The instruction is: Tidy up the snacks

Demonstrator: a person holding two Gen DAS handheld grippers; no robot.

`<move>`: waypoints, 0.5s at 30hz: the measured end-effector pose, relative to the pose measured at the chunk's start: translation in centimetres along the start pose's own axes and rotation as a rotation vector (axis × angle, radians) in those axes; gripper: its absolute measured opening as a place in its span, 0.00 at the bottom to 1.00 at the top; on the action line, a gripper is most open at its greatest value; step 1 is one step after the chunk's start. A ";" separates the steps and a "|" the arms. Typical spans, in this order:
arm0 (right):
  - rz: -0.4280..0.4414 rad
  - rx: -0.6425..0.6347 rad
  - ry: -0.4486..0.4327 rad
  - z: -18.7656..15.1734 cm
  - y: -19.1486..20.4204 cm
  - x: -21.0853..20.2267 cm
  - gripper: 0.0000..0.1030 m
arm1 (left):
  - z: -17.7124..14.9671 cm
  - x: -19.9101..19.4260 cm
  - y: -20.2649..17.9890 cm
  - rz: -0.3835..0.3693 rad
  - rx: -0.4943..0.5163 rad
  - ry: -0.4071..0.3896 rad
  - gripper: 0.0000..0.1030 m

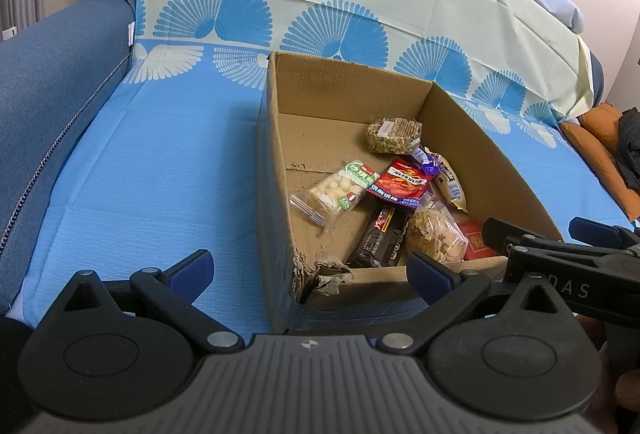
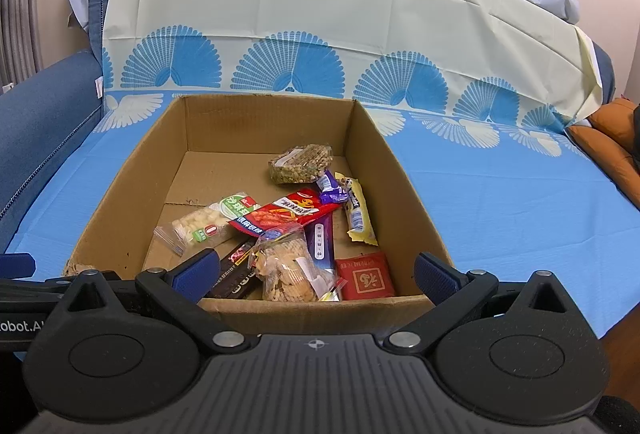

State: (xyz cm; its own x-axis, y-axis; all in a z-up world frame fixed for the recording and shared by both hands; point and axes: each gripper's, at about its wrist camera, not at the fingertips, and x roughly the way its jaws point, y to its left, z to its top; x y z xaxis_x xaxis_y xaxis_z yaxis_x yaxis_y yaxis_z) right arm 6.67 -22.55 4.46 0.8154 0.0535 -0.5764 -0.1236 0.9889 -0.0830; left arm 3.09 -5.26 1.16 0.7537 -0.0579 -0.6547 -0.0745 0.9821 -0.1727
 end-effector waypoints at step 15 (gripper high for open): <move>0.000 -0.001 0.001 0.0 0.0 0.0 0.99 | 0.0 0.0 -0.1 0.001 0.002 -0.001 1.00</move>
State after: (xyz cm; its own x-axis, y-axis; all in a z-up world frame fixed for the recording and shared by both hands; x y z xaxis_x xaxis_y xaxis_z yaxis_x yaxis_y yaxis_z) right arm 6.69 -22.54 4.50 0.8151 0.0530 -0.5768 -0.1236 0.9888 -0.0839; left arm 3.07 -5.33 1.19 0.7541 -0.0564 -0.6543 -0.0741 0.9826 -0.1700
